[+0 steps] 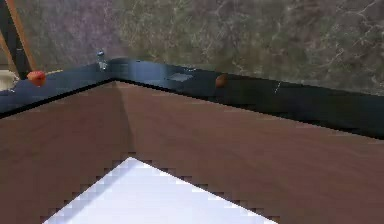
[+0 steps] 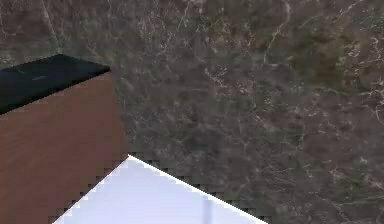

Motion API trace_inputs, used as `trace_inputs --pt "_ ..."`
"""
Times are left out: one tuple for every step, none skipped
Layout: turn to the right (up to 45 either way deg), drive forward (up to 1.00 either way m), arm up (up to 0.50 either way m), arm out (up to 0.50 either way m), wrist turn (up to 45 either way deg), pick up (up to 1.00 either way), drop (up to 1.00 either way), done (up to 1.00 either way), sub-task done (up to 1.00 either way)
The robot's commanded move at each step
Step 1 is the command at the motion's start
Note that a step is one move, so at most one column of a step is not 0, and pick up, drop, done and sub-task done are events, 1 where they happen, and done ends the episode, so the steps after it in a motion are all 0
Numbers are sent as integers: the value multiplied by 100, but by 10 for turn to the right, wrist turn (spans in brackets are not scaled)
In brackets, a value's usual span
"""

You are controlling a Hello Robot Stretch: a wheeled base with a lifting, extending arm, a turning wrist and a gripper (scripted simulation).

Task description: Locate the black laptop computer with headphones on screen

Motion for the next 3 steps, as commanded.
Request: trace_inputs --pt "-450 0 0 0 0 0 0 0 0" --pt "-450 0 0 0 0 0 0 0 0" --pt "-450 0 0 0 0 0 0 0 0"
